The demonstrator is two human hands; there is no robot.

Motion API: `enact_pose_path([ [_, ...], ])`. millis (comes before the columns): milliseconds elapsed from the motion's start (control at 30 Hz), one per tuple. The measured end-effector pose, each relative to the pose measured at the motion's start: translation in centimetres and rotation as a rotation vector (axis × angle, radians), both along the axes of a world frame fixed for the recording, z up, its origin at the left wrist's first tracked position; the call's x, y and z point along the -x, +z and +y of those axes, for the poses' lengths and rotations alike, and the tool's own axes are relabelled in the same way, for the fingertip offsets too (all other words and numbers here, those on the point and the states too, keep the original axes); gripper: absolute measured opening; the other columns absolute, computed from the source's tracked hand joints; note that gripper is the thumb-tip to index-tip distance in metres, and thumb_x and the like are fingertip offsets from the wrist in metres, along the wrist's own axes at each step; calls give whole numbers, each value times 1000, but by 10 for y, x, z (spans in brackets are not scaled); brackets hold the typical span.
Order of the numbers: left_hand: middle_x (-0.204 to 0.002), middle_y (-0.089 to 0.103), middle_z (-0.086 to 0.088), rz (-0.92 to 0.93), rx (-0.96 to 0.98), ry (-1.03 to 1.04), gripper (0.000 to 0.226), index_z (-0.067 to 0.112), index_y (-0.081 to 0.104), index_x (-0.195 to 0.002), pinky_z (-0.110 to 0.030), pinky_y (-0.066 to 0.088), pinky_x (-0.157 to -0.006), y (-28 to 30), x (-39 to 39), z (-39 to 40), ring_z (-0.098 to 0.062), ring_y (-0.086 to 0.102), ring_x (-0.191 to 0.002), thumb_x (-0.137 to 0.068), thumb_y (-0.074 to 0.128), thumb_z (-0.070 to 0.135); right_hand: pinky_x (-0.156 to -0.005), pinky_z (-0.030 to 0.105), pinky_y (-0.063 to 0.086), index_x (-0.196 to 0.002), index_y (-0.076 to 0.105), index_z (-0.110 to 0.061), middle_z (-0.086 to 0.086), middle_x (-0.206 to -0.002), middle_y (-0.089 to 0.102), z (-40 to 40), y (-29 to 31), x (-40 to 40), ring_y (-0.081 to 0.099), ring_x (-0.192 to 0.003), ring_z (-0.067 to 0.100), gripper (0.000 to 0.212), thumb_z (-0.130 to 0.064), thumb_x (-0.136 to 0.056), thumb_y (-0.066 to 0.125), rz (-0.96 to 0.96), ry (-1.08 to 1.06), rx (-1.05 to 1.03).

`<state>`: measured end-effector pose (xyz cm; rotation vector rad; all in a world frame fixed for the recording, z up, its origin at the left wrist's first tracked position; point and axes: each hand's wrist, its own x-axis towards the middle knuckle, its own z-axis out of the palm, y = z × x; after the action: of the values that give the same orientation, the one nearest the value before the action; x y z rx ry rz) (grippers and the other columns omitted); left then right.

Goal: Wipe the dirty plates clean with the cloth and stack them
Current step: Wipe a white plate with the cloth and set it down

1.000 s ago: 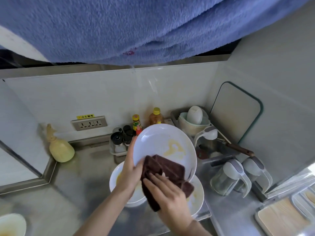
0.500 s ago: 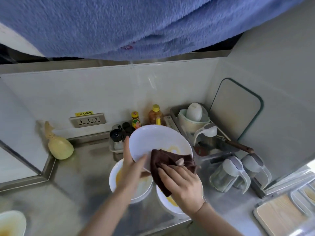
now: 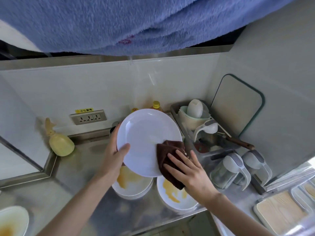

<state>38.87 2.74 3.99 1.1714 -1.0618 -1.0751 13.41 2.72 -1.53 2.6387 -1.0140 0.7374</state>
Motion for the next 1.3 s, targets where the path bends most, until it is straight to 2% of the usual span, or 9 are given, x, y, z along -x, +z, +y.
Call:
enact_pose_path([
  [100,-137,51,12,38,26,43,67,43,44,-131,-39,40,-103,-4,21,3,-9,46,-128,-75,55,9,-107,54,23,-128,49,-24,2,-131,59,17,4,-32,49,-126,29,37,-17,-93,39,-78,32,-23],
  [300,-139,48,14,-5,8,-48,65,46,44,-128,-32,39,-104,-2,24,1,-4,44,-129,-77,55,8,-95,49,46,-128,48,-25,4,-133,57,30,1,-53,52,-124,28,37,-11,-96,38,-98,7,53],
  [467,-128,57,19,-96,-74,-269,63,42,42,-134,-20,52,-80,24,-7,-8,-4,53,-119,-89,55,-1,-92,42,50,-112,58,-21,4,-125,62,12,3,0,56,-119,26,21,-12,-98,47,5,172,208],
  [600,-132,49,30,-20,-63,-61,64,55,39,-129,-24,49,-88,23,18,0,5,49,-121,-80,64,22,-81,37,55,-104,61,-19,1,-114,69,13,13,-10,65,-106,22,18,-10,-94,48,-147,55,281],
  [733,-145,41,9,-19,35,272,57,32,25,-145,-13,36,-100,1,77,24,-4,41,-128,-96,47,12,-85,34,51,-99,73,-20,-2,-114,69,32,10,-61,65,-106,19,31,-14,-97,43,-363,-136,168],
  [867,-137,50,13,26,28,209,50,43,42,-133,-41,33,-112,-3,53,16,-8,45,-129,-94,48,12,-92,33,48,-108,69,-21,-1,-122,65,27,7,-50,60,-115,19,29,-14,-97,43,-235,18,165],
  [1000,-135,51,22,-121,63,69,48,51,43,-128,-38,34,-109,6,24,7,-2,43,-129,-93,50,19,-98,38,44,-113,62,-19,3,-126,62,1,3,-2,56,-119,24,26,-11,-95,45,-71,56,177],
  [1167,-131,48,29,-62,7,165,56,60,42,-119,-34,33,-111,4,47,2,7,43,-124,-97,42,8,-107,47,28,-120,63,-17,0,-135,55,23,7,-30,46,-129,23,39,-38,-91,47,-258,1,-211],
  [1300,-142,45,17,-13,-59,58,42,46,39,-135,-39,28,-115,-12,58,6,-1,39,-133,-94,42,48,-117,29,0,-144,32,-35,-19,-152,22,33,32,-68,6,-143,1,54,-51,-93,27,-331,-25,-552],
])
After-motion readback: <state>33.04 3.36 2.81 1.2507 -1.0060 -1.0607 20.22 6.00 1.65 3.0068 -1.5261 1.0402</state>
